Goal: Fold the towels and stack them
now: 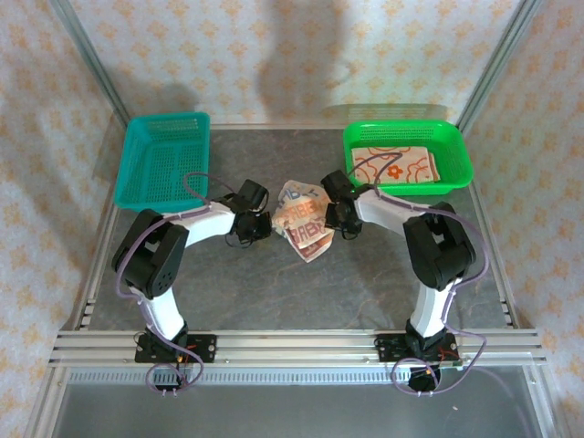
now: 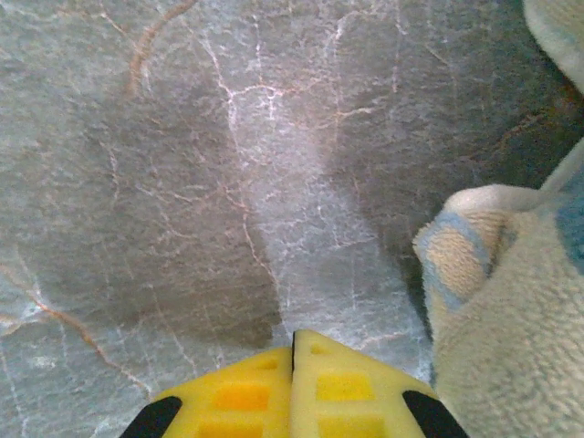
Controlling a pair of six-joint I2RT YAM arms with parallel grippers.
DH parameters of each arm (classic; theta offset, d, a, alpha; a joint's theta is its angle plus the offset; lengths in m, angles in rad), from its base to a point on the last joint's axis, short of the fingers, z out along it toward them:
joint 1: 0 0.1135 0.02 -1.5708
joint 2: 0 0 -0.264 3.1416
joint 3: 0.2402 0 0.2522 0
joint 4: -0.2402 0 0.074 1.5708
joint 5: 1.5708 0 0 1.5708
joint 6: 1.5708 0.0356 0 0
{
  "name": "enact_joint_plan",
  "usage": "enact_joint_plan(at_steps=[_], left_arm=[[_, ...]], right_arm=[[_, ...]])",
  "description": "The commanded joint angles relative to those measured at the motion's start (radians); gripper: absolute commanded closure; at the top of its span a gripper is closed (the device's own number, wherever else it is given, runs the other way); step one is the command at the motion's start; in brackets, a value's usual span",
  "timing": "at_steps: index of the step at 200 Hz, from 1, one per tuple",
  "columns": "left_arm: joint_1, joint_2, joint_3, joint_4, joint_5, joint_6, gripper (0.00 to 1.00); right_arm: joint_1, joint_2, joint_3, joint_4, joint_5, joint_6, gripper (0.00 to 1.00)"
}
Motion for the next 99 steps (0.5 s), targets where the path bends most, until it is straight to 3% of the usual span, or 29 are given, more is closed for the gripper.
enact_joint_plan(at_steps=[1,30,65,79,99], left_arm=[[-0.001,-0.054,-0.015,0.032,-0.014,-0.003,0.90],[-0.008,-0.092,-0.030,0.026,-0.011,-0.006,0.86],[-0.022,-0.118,-0.026,0.015,-0.016,-0.006,0.70],[-0.020,-0.130,-0.004,-0.032,-0.053,0.008,0.69],[-0.009,-0.157,0.032,-0.109,-0.105,0.040,0.69]], right_arm=[[0.001,0.042,0.047,0.014,0.064,0.011,0.53],[-0.002,0.053,0.044,0.015,0.059,0.007,0.55],[0.000,0.025,0.024,0.049,-0.021,0.009,0.65],[0.016,0.057,0.020,0.060,-0.061,0.039,0.72],[0.078,0.075,-0.005,0.092,-0.091,0.096,0.74]])
